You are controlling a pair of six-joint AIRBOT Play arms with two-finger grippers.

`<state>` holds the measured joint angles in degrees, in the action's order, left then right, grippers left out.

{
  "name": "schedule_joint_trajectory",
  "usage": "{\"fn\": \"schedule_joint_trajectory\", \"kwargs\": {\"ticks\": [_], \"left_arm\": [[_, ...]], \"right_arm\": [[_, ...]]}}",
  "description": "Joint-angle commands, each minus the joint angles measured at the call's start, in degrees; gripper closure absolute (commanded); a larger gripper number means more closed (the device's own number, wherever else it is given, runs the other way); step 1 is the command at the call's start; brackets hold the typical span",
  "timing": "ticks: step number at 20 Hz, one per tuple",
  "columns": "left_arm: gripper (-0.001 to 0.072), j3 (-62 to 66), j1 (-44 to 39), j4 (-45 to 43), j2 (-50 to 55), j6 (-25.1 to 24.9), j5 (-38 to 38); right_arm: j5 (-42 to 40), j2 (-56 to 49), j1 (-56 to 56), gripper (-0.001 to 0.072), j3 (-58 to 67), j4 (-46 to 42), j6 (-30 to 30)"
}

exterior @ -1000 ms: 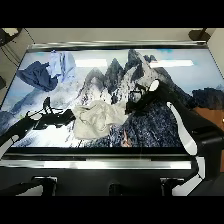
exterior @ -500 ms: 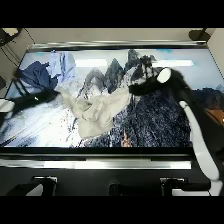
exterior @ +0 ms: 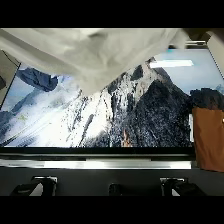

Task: Fold the shirts.

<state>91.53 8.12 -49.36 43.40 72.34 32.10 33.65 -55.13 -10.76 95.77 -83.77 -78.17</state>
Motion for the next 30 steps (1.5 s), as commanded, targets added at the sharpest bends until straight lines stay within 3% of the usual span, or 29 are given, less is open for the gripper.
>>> {"fn": "schedule_joint_trajectory", "kwargs": {"ticks": [1,3,4,7,10,12,15,19,24,30], "left_arm": [[0.0675,5.57,0.15,-8.28,-3.69,6.80,-2.05],[0.0675,5.57,0.15,-15.43,-4.83,14.25,-1.05],[0.0675,5.57,0.15,-17.44,-5.01,15.37,-1.05],[0.0675,5.29,0.15,-18.27,-4.15,15.30,2.05],[0.0675,1.73,0.15,-23.08,-1.55,15.34,15.32],[0.0675,-6.32,0.15,-27.23,0.39,15.34,22.16],[0.0673,-25.70,0.15,-29.16,4.17,16.55,21.86],[0.0673,-40.94,0.13,-27.91,16.68,21.35,11.47],[0.0672,-32.13,0.13,-24.96,36.28,21.33,5.33],[0.0666,-21.97,0.04,-17.75,49.11,21.35,5.68]], "right_arm": [[-0.15,7.85,-0.02,0.0668,1.46,-10.19,-4.11],[6.56,10.14,-0.02,0.0667,1.46,-13.75,-5.64],[9.73,10.75,-0.02,0.0667,1.44,-14.95,-5.64],[17.99,10.40,-0.02,0.0666,1.40,-18.03,-5.70],[28.33,5.22,-0.02,0.0666,1.09,-18.21,-9.09],[29.94,-0.70,-0.02,0.0666,-2.36,-18.93,-12.57],[19.56,-11.91,-0.02,0.0666,-10.86,-18.69,-19.43],[0.55,-30.10,-0.02,0.0665,-13.11,-16.11,-34.58],[-11.30,-39.47,-0.02,0.0665,-13.11,-15.28,-48.06],[-6.25,-41.07,-0.02,0.0663,-13.14,-11.08,-49.13]]}}
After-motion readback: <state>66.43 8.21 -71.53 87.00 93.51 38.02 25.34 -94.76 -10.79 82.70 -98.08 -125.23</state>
